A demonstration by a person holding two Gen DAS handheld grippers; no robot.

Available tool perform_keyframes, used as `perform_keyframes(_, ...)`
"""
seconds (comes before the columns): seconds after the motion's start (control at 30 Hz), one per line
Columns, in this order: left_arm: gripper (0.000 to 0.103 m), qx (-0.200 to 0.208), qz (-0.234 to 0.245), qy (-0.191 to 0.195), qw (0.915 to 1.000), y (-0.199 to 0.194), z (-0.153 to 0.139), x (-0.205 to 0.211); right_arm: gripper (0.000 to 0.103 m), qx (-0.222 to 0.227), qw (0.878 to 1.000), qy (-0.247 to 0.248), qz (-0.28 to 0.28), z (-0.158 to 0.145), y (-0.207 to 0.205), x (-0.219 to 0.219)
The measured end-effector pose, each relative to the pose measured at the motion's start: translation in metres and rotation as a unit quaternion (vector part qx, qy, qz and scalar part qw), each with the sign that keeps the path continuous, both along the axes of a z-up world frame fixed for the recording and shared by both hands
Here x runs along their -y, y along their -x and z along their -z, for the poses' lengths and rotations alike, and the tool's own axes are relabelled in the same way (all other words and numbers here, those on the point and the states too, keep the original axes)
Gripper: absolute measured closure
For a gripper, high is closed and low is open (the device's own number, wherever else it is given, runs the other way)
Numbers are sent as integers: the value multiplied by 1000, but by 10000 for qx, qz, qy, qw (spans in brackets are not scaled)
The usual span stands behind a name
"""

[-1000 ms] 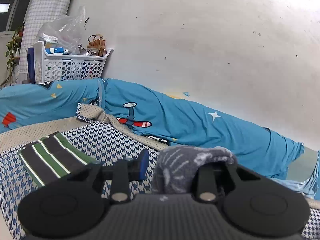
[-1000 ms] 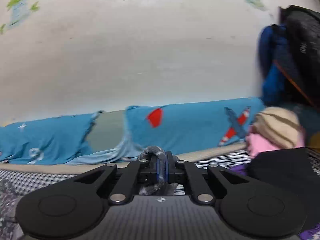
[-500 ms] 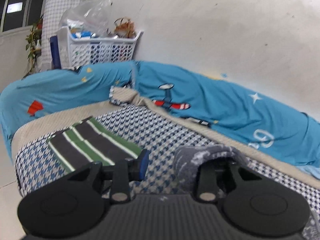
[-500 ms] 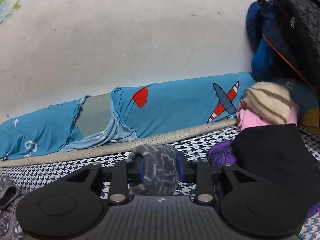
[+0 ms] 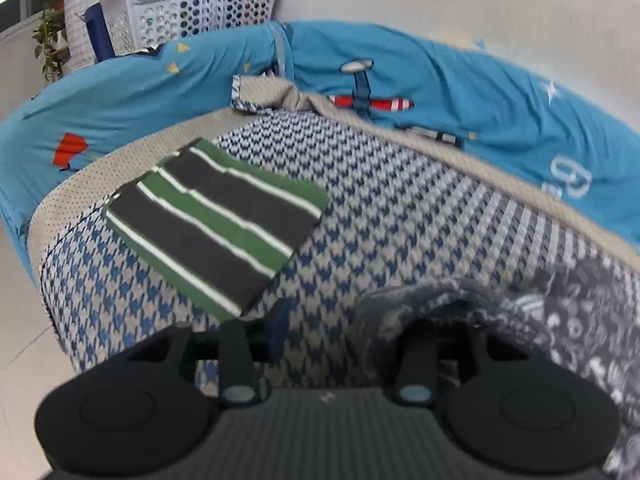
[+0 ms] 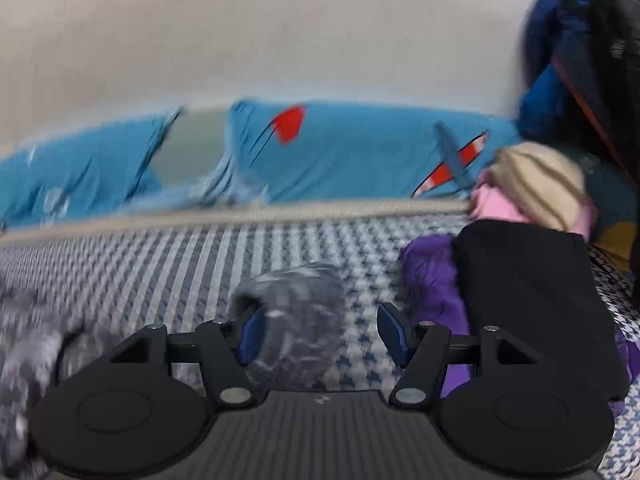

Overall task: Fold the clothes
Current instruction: 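Lay the grey fleece flat on the bed with both tools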

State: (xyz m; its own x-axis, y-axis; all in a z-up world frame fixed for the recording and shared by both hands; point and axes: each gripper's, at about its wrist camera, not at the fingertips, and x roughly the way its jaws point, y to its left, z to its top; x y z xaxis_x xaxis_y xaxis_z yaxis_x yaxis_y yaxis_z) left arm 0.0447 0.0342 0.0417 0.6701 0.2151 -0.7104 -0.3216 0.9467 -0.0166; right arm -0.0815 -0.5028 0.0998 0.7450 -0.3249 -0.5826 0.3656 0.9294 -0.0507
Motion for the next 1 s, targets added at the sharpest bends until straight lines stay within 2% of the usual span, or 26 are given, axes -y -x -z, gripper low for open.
perform_keyframes(0.1,35,-227,4,-78,9997,4,4,-5,39,-213,9997,5,-155,4,7,-1)
perform_keyframes(0.13,18,-333,-81,-69,9994,5,6,-8,38,-292,9994,-7,-161,6,11,-2)
perform_keyframes(0.17,12,-428,-163,-51,9989,6,7,-12,38,-353,9993,-28,-114,7,15,-1)
perform_keyframes(0.23,12,-420,-223,120,9988,11,8,-19,38,-327,9994,-115,46,7,26,4)
perform_keyframes(0.3,12,-235,-226,200,9993,21,3,-22,38,-3,9993,-329,156,0,39,10)
perform_keyframes(0.4,12,203,-86,208,9995,39,-12,-17,38,571,9947,-859,49,-10,51,18)
perform_keyframes(0.47,8,288,56,68,9995,48,-19,-10,38,688,9906,-1175,-113,-10,51,19)
perform_keyframes(0.53,5,220,13,-75,9997,54,-20,-8,38,659,9885,-1325,-320,-9,46,14)
perform_keyframes(0.6,5,86,-125,-63,9999,56,-15,-13,38,623,9879,-1300,-565,-8,41,5)
perform_keyframes(0.7,4,-232,43,29,9997,51,-5,-17,38,654,9845,-1297,-981,-5,34,-13)
perform_keyframes(0.9,4,-288,234,317,9988,56,5,-26,38,782,9691,-1500,-1797,-2,18,-60)
perform_keyframes(1.0,3,-289,400,438,9978,62,8,-28,43,763,9630,-1446,-2141,0,10,-87)
